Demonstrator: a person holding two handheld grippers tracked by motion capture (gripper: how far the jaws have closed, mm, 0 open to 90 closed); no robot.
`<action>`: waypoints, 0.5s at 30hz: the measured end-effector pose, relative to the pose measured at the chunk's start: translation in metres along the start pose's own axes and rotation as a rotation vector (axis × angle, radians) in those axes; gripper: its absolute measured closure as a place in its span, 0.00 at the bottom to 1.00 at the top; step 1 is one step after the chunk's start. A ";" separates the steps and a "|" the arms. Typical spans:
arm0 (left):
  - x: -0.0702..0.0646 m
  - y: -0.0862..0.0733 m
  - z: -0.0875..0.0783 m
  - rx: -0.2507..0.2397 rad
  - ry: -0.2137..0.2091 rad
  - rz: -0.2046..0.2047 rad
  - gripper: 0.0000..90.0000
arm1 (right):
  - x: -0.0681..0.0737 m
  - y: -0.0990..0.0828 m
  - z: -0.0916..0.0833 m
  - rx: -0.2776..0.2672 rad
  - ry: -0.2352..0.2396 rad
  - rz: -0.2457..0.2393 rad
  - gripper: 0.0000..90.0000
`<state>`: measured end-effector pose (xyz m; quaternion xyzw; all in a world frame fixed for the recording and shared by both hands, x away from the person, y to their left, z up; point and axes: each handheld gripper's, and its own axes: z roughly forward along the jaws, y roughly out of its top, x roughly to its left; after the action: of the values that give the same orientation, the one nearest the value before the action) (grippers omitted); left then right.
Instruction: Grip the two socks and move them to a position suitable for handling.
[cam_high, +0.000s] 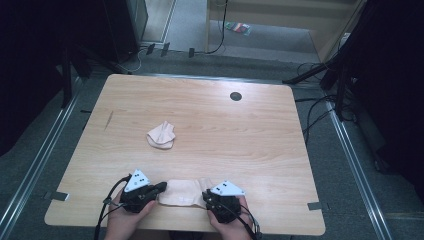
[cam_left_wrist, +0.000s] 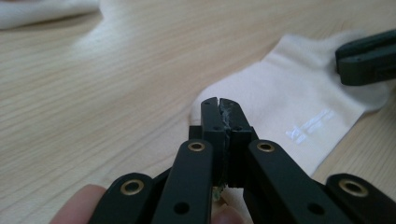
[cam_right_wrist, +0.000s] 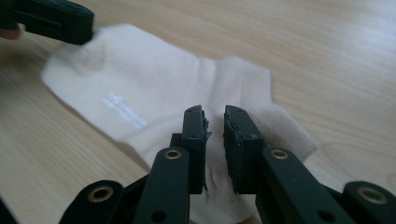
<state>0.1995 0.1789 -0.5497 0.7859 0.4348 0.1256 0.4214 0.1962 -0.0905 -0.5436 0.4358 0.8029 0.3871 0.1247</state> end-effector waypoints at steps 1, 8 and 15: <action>-0.002 -0.001 0.002 0.016 0.010 0.017 1.00 | -0.001 -0.001 0.003 0.010 0.000 0.007 0.89; -0.010 0.000 0.005 0.048 0.060 0.073 1.00 | -0.019 -0.003 -0.005 0.024 -0.001 0.047 0.99; -0.001 0.000 0.001 0.020 0.016 0.032 0.94 | -0.032 -0.005 -0.013 0.034 0.013 0.052 1.00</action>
<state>0.1992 0.1772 -0.5506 0.7957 0.4269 0.1344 0.4081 0.2049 -0.1238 -0.5430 0.4561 0.7985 0.3795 0.1019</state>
